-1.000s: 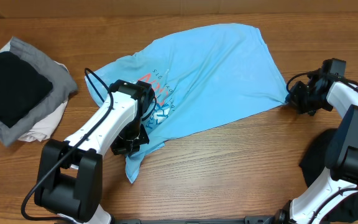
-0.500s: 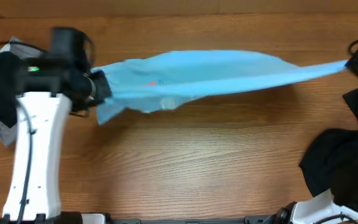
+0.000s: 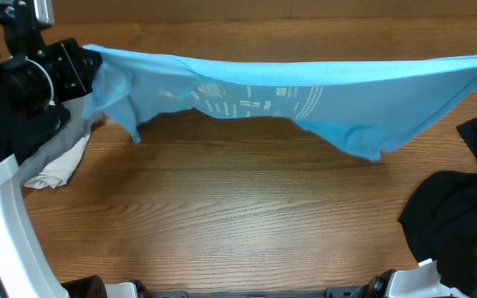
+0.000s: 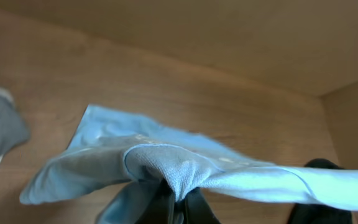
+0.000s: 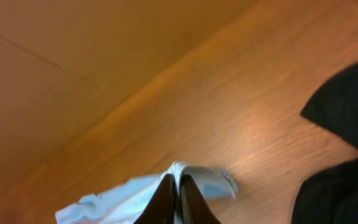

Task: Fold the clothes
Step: 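Lift the T-shirt with both grippers and stretch it left to right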

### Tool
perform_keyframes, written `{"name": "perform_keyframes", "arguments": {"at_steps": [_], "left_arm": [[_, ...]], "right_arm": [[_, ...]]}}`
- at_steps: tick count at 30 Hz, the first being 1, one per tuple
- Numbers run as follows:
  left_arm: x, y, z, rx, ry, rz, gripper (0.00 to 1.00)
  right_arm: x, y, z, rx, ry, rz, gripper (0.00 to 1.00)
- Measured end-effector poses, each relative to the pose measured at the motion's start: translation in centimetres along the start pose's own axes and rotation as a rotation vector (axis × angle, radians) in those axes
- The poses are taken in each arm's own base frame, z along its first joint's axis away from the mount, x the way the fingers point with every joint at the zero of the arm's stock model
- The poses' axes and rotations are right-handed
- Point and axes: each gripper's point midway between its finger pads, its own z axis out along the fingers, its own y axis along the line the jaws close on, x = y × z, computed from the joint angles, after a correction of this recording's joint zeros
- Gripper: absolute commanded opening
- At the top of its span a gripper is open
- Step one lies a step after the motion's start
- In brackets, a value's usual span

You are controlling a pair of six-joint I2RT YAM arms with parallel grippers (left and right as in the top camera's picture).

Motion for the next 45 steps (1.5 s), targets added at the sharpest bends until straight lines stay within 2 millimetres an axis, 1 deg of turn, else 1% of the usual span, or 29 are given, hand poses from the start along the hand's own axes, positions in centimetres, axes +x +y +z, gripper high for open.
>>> {"name": "perform_keyframes", "arguments": {"at_steps": [1,3,7,10,12,14,16,18,19,21,22,23,25,26,27,28,29,30,31,32,33,35,37,39,41,42,43,44,45], "left_arm": [[-0.5,-0.7,-0.8,0.015,-0.027,0.019,0.04],[-1.2,-1.5,-1.8,0.032,-0.063,0.038,0.04],[-2.2,-2.0,-3.6,0.037,-0.124,0.037,0.05],[-2.1,-1.9,-3.7,0.034,-0.120,0.020,0.05],[-2.1,-1.7,-3.3,0.032,-0.108,0.012,0.04],[-2.1,-1.1,-2.3,0.026,-0.082,-0.001,0.04],[-2.2,-0.6,-0.4,0.027,-0.041,-0.013,0.04],[-2.2,0.3,3.0,0.019,0.023,-0.028,0.04],[-2.4,0.8,4.9,0.012,0.045,-0.027,0.04],[-2.9,2.0,9.0,-0.004,0.076,-0.021,0.04],[-3.1,2.6,11.0,-0.010,0.092,-0.020,0.04],[-3.3,3.3,13.6,-0.016,0.103,-0.015,0.04],[-4.1,4.4,17.7,-0.018,0.091,0.002,0.04],[-4.3,4.8,18.9,-0.018,0.086,0.004,0.04],[-5.2,5.1,20.4,-0.010,0.052,0.010,0.04],[-5.4,5.1,20.6,-0.009,0.044,0.007,0.04],[-7.5,4.8,21.4,0.015,-0.038,0.032,0.04],[-8.8,4.4,21.3,0.031,-0.091,0.045,0.04],[-10.5,3.7,20.9,0.052,-0.156,0.058,0.04],[-13.1,2.3,19.5,0.086,-0.260,0.081,0.04],[-14.8,1.3,18.3,0.108,-0.324,0.087,0.04],[-17.1,-0.2,15.8,0.142,-0.417,0.092,0.04],[-18.6,-1.4,13.1,0.162,-0.479,0.094,0.04],[-18.6,-2.1,10.9,0.160,-0.486,0.089,0.04],[-17.4,-2.5,9.5,0.151,-0.443,0.075,0.04],[-16.3,-2.5,9.2,0.147,-0.401,0.063,0.04],[-14.9,-2.3,9.1,0.135,-0.344,0.047,0.04],[-13.5,-2.1,9.2,0.125,-0.289,0.037,0.04],[-11.4,-1.6,9.6,0.105,-0.203,0.006,0.04]], "right_arm": [[-0.3,0.5,-1.2,-0.009,-0.035,-0.012,0.04],[-0.6,1.0,-2.6,-0.018,-0.080,-0.027,0.04],[-0.9,1.8,-5.7,-0.023,-0.166,-0.053,0.04],[-0.8,2.0,-6.3,-0.024,-0.179,-0.057,0.04],[-0.9,1.7,-5.5,-0.019,-0.162,-0.052,0.04],[-1.2,1.3,-3.8,-0.012,-0.126,-0.042,0.04],[-1.5,0.9,-1.0,-0.007,-0.072,-0.034,0.04],[-2.2,1.2,3.4,-0.022,-0.016,-0.052,0.04],[-2.4,1.5,5.1,-0.031,-0.002,-0.063,0.04],[-3.4,2.7,10.1,-0.066,0.014,-0.098,0.04],[-3.8,3.2,11.8,-0.080,0.009,-0.103,0.04],[-4.2,3.8,13.9,-0.095,0.007,-0.104,0.04],[-4.8,4.7,17.4,-0.124,-0.003,-0.084,0.04],[-5.2,5.1,18.5,-0.140,-0.017,-0.074,0.04],[-5.8,5.5,19.5,-0.159,-0.038,-0.066,0.04],[-6.6,5.9,19.8,-0.179,-0.066,-0.061,0.04],[-7.7,6.6,19.7,-0.208,-0.114,-0.065,0.04],[-9.0,7.4,19.4,-0.238,-0.168,-0.070,0.04],[-10.8,8.6,17.7,-0.283,-0.247,-0.077,0.04],[-11.2,8.9,17.1,-0.294,-0.266,-0.077,0.04],[-11.8,9.5,15.9,-0.312,-0.295,-0.080,0.04],[-12.2,10.0,14.1,-0.322,-0.323,-0.081,0.04],[-12.1,10.0,12.4,-0.309,-0.331,-0.074,0.04],[-11.3,9.3,11.3,-0.264,-0.308,-0.065,0.04],[-9.9,7.8,10.6,-0.179,-0.267,-0.048,0.04],[-8.6,6.1,10.7,-0.095,-0.221,-0.034,0.04],[-8.2,5.5,10.7,-0.064,-0.207,-0.030,0.04],[-7.0,3.9,11.0,0.015,-0.165,-0.022,0.04],[-6.3,3.0,11.2,0.058,-0.139,-0.018,0.04]]}}
